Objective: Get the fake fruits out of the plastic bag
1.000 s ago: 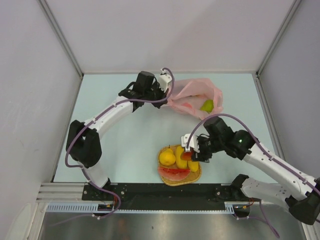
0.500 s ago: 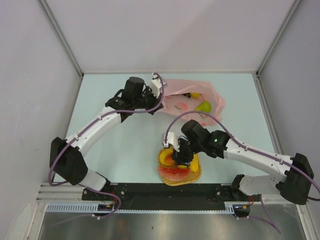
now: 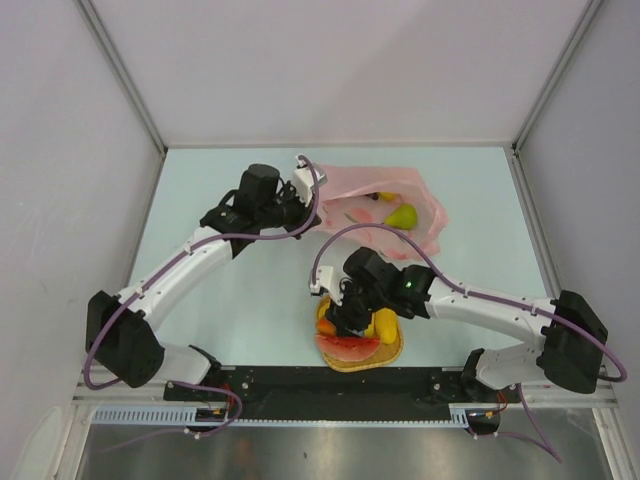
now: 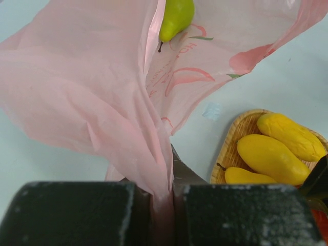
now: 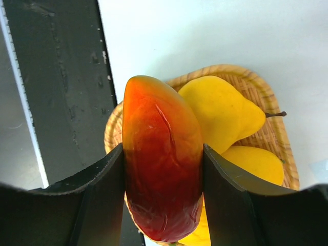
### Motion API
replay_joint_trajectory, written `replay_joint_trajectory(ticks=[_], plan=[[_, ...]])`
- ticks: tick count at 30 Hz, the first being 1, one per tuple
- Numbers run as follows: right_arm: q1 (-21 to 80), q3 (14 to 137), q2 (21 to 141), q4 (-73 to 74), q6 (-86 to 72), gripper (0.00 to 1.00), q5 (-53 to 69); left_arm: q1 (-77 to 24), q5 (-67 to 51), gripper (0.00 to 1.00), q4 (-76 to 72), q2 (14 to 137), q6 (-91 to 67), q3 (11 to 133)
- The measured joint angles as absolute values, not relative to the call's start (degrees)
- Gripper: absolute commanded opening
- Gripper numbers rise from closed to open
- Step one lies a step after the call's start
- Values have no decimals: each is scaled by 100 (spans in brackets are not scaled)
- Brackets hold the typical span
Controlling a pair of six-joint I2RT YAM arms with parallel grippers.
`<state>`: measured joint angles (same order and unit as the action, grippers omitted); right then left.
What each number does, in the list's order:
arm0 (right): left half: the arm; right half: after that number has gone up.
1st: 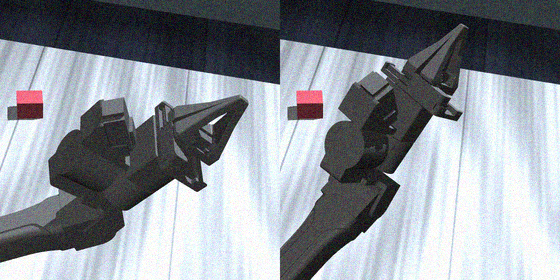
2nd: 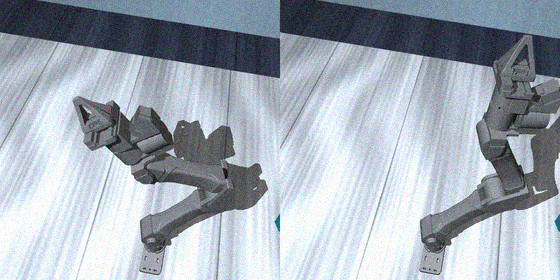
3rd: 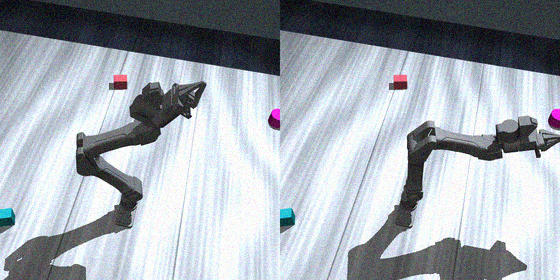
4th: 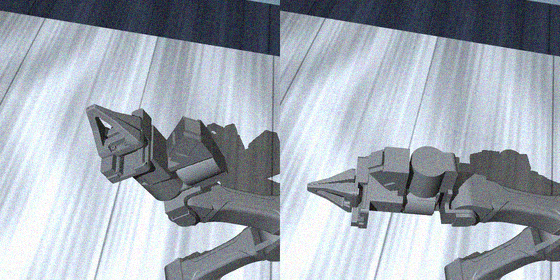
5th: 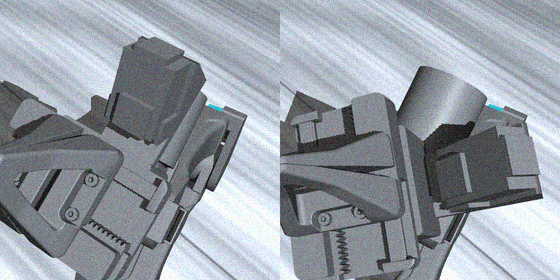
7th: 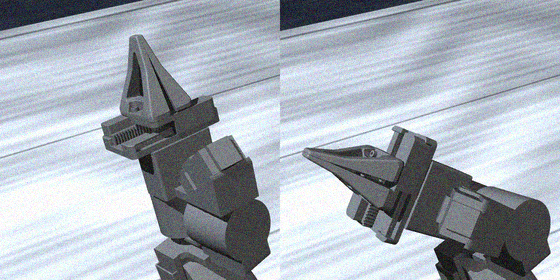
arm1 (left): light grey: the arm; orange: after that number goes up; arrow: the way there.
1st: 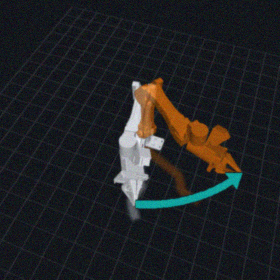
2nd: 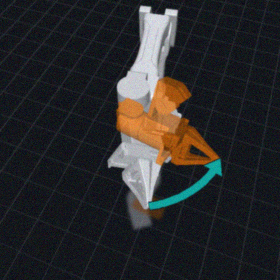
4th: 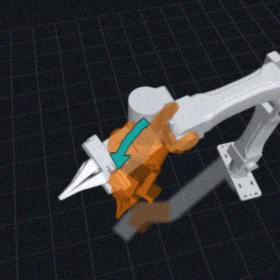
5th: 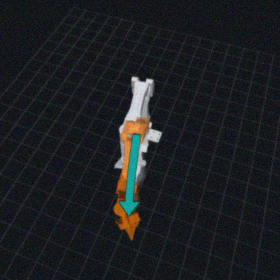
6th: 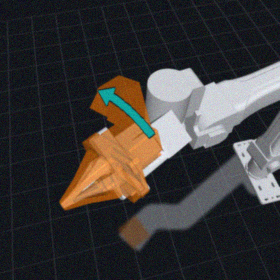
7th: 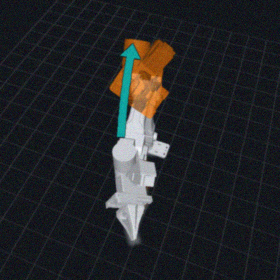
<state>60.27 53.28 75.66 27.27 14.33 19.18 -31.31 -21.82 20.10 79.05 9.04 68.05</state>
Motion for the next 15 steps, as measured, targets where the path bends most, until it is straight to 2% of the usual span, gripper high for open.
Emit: replay_joint_trajectory(ticks=[15], plan=[[6045,5041,7653,2674,1518,51,1789,-3131,-2274,7,1938,7800,899,6635]])
